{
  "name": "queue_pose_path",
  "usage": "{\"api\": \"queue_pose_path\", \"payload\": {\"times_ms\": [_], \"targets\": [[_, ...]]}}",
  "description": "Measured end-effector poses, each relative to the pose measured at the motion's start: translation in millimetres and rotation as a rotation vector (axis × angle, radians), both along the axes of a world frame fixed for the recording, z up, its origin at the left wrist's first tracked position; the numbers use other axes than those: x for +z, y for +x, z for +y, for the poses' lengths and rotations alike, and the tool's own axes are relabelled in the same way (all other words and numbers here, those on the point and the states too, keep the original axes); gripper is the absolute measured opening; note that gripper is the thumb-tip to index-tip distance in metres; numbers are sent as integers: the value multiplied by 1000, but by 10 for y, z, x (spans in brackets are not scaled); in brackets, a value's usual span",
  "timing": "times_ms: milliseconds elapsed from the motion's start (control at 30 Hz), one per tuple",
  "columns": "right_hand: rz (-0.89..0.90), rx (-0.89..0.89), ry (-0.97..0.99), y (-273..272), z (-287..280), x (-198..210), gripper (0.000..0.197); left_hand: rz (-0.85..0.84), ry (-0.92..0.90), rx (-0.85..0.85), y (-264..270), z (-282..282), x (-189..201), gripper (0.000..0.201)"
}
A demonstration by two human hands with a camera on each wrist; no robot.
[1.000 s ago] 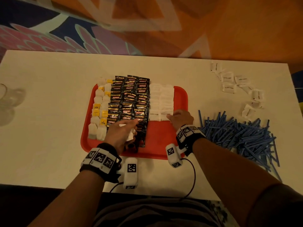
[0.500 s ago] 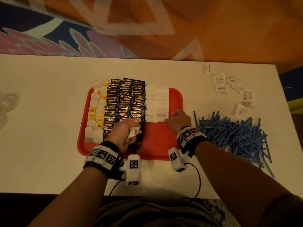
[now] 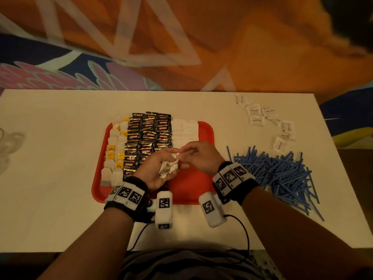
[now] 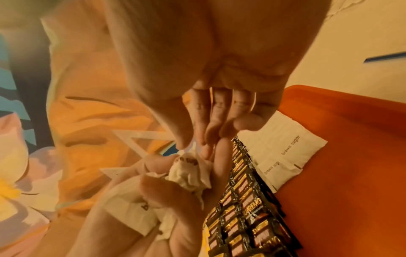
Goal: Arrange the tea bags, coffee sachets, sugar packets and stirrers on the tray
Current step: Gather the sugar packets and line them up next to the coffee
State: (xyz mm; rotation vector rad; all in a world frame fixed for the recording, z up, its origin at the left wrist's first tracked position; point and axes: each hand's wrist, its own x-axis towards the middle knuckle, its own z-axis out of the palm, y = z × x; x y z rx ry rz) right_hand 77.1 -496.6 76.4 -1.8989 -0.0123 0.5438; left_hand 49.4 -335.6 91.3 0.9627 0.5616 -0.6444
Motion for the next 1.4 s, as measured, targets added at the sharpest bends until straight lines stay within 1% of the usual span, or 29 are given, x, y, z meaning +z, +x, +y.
{"api": "queue_pose_path", "payload": {"times_ms": [67, 133, 200, 300, 367, 433, 467, 533, 567, 633, 667, 733, 800, 833, 867, 900, 967, 1067, 1167, 1233, 1300, 1400], "targets": [[22, 20, 26, -16, -6, 71, 4, -16, -34, -26, -11, -23, 40, 30], [29, 1, 38, -22, -18, 113, 12, -26, -87, -34, -26, -20, 55, 35], [57, -59, 55, -15, -33, 143, 19, -14, -111, 23, -36, 2, 30, 40], [66, -155, 82, 1, -60, 192, 18, 4, -81, 133, -53, 38, -15, 32], [30, -160, 38, 1, -72, 212, 18, 14, -32, 160, -65, 50, -35, 27], [-22, -137, -36, -5, -68, 221, 17, 11, 26, 136, -83, 45, -31, 17], [-41, -124, -63, -6, -61, 223, 16, -8, 63, 98, -95, 41, -19, 17], [-61, -102, -86, -4, -44, 218, 11, -59, 116, -6, -114, 23, 3, 24], [-68, -91, -90, -7, -38, 214, 10, -84, 128, -41, -122, 8, 21, 22], [-77, -91, -101, -18, -24, 194, 11, -116, 174, -36, -122, -17, 39, 5], [-65, -123, -75, -25, -16, 176, 14, -127, 209, 1, -114, -24, 27, 6], [4, -249, 52, -38, 8, 127, 17, -152, 240, 72, -101, -37, 29, 13], [151, -351, 224, -47, 31, 94, 7, -174, 237, 112, -101, -48, 47, 15], [224, -350, 274, -53, 28, 82, 9, -179, 234, 116, -106, -56, 60, 15], [274, -313, 291, -62, 15, 68, 19, -185, 238, 108, -106, -54, 66, 14], [296, -268, 299, -70, 5, 65, 24, -188, 233, 101, -106, -52, 74, 12], [281, -230, 321, -84, -12, 72, 18, -179, 226, 102, -103, -35, 62, 8], [294, -275, 339, -80, -13, 61, 11, -139, 246, 135, -109, -26, 44, 9], [332, -344, 382, -78, 15, 33, 18, -158, 279, 148, -116, -38, 28, 10], [327, -364, 413, -97, 36, 32, 17, -163, 307, 157, -114, -37, 10, 12], [325, -329, 414, -119, 37, 9, 11, -159, 327, 171, -111, -17, -20, 13], [272, -225, 290, -161, 29, -59, 11, -131, 366, 198, -99, 30, -76, 20]]}}
